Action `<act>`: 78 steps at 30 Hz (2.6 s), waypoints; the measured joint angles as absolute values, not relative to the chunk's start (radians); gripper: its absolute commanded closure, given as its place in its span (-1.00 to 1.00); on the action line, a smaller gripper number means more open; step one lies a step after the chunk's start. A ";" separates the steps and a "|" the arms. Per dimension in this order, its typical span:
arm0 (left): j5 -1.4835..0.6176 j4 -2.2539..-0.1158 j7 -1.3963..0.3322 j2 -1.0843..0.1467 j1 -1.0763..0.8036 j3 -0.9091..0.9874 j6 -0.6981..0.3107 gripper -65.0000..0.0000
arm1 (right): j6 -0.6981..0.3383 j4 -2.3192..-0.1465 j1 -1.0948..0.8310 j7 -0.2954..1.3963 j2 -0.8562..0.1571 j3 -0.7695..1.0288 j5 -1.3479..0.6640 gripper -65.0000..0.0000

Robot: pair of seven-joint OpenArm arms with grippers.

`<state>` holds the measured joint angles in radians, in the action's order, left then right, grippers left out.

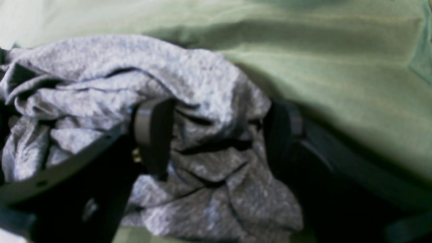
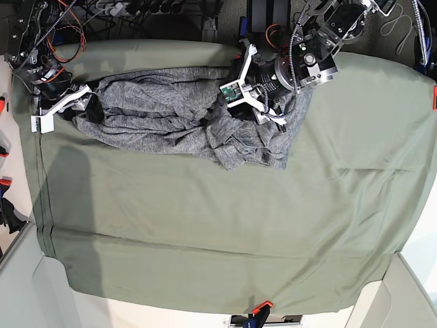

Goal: Fold the T-shirt properly
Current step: 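Grasp the shirt's end with the left gripper and fold it toward the right gripper, then fold the shirt's other end over with the right gripper toward the left gripper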

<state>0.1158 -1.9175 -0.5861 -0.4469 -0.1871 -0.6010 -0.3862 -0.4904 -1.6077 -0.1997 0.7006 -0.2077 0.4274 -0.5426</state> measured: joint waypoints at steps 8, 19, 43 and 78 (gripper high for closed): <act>0.126 -2.125 -0.604 -0.481 -0.186 -0.591 -0.179 -0.12 | -0.490 -1.608 -0.199 0.701 -0.208 0.427 -0.546 -0.27; 0.053 -2.062 -0.607 -0.488 -0.208 -0.398 -0.152 0.79 | -0.490 -1.608 -0.199 0.700 -0.208 0.427 -0.542 -0.27; -0.095 -1.871 -0.532 -0.273 -0.210 -0.435 -0.280 1.00 | -0.490 -1.608 -0.199 0.693 -0.207 0.427 -0.523 -0.27; -0.423 -2.054 -0.614 -0.411 -0.253 0.009 -0.487 1.00 | -0.559 -1.818 -0.202 0.830 -0.126 0.329 -0.830 1.00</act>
